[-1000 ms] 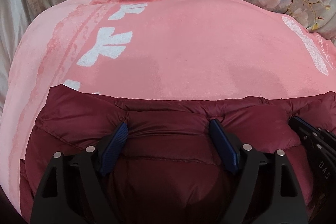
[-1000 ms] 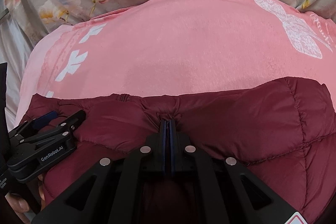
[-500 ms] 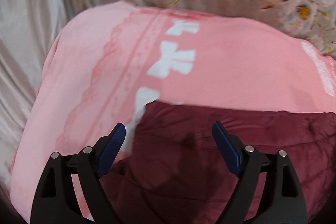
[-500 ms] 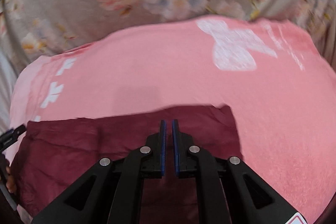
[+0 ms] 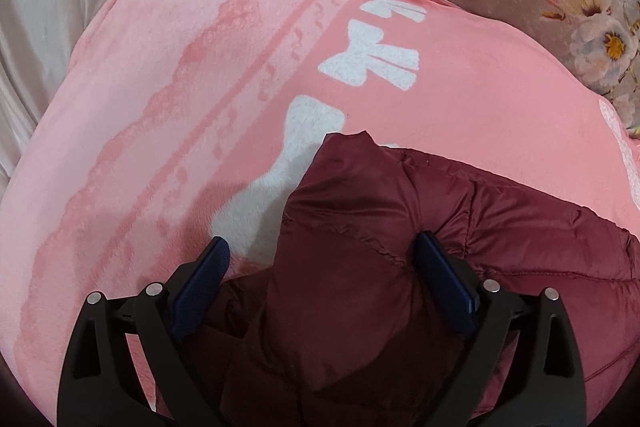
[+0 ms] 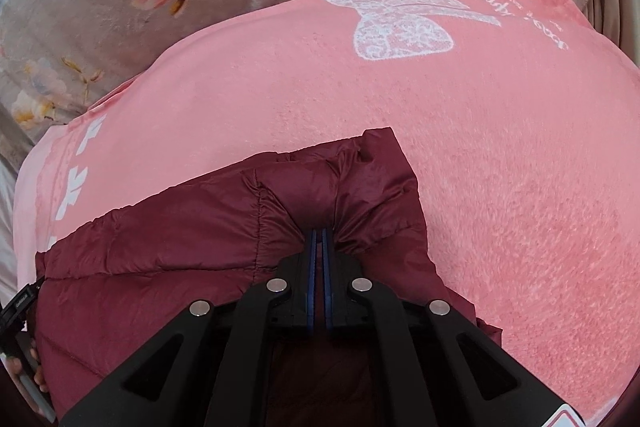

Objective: Fold large clothes

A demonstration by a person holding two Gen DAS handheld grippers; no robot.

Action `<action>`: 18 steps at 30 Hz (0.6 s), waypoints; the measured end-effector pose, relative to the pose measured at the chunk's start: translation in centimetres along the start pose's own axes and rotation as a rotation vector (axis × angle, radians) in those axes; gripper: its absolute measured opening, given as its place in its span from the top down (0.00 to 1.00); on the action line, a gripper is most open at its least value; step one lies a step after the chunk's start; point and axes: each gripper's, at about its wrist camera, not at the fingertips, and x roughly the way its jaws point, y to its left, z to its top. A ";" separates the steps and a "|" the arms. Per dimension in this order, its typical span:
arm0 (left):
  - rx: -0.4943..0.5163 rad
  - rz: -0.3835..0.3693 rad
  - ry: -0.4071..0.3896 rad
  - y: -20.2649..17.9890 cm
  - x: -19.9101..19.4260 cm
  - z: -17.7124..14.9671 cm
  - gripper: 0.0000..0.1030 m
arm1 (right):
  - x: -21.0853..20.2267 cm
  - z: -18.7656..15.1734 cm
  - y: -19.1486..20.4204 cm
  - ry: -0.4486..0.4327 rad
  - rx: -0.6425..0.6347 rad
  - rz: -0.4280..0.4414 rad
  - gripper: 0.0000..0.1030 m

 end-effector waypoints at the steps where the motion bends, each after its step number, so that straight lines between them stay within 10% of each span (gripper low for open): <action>1: 0.003 0.004 -0.003 -0.1 0.0 0.0 0.10 | 0.0 0.0 -0.1 -0.001 0.003 0.002 0.99; 18: 0.002 0.009 -0.007 -0.1 0.2 -0.3 0.08 | 0.1 -0.1 -0.5 -0.003 0.039 0.034 1.00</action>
